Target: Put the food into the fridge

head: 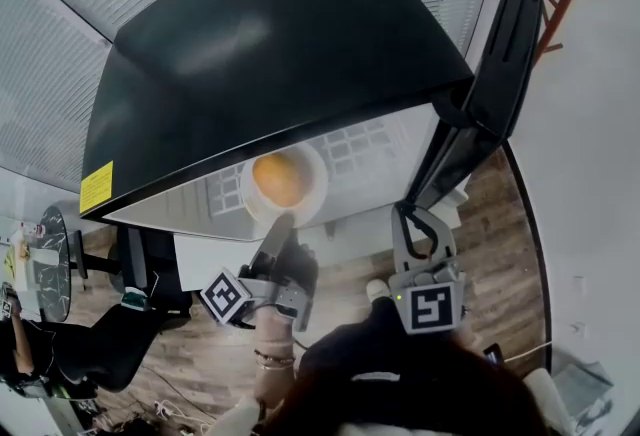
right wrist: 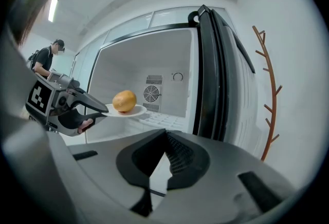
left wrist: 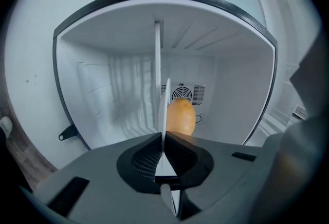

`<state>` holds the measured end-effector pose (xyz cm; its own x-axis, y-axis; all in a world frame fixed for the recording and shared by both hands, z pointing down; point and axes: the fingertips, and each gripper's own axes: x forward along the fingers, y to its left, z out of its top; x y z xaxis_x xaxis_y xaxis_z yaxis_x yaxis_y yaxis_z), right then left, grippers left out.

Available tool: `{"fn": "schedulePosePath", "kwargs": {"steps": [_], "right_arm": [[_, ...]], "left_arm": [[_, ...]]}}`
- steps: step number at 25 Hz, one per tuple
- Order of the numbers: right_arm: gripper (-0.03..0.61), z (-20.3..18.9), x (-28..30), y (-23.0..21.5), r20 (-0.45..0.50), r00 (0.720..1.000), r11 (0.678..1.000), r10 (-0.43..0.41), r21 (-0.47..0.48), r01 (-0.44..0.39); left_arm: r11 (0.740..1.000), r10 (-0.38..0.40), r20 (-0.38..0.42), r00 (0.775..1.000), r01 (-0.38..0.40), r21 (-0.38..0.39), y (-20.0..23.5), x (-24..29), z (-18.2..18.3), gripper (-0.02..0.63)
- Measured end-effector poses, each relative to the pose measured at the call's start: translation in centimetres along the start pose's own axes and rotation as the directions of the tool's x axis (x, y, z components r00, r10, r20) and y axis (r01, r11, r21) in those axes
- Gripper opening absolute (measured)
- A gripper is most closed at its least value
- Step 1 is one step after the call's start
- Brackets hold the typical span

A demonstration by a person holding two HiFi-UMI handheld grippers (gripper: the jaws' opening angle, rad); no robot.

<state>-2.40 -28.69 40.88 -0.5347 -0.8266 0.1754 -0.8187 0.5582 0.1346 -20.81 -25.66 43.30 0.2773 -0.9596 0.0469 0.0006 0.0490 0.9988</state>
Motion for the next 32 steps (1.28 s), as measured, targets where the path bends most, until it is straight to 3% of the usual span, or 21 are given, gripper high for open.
{"fn": "schedulePosePath", "kwargs": {"steps": [32], "right_arm": [[0.000, -1.0, 0.0, -1.5, -0.041, 0.998, 0.999, -0.051, -0.005, 0.051]], "left_arm": [[0.999, -0.028, 0.002, 1.000, 0.028, -0.041, -0.3, 2.8, 2.3, 0.028]]}}
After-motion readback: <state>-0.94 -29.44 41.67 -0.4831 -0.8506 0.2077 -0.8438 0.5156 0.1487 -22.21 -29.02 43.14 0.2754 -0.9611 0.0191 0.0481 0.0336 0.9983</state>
